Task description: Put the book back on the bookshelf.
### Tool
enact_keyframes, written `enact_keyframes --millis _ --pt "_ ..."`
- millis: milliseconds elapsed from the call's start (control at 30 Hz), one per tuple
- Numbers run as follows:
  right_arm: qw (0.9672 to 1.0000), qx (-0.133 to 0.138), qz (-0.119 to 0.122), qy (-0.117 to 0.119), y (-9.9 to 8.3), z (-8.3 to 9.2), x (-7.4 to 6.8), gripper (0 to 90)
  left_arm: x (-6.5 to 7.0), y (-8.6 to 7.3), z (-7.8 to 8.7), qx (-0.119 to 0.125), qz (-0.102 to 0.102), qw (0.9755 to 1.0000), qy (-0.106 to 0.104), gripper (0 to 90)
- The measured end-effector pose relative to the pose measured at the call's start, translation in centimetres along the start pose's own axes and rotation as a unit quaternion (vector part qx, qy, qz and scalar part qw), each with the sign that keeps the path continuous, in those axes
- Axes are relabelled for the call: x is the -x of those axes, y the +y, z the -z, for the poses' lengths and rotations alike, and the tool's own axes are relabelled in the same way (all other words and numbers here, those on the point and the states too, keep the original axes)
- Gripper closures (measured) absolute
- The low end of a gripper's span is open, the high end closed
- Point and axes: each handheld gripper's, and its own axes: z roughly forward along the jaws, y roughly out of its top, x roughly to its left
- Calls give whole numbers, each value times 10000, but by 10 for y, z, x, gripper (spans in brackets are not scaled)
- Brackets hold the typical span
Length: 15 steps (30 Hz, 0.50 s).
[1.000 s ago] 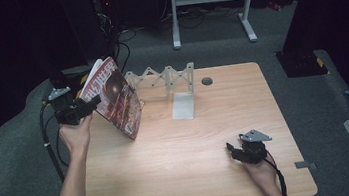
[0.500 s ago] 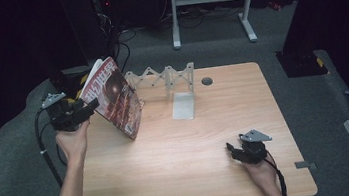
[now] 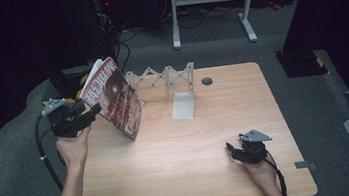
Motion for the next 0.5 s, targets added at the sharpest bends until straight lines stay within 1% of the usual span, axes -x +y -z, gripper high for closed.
enact_keyframes --millis 367,500 --pt "10000 -1 -1 2 0 0 0 355 14 -8 4 -30 -151 9998 -130 342" --pt "10000 1 1 1 0 0 0 355 19 -10 4 -85 -200 9997 -135 347"
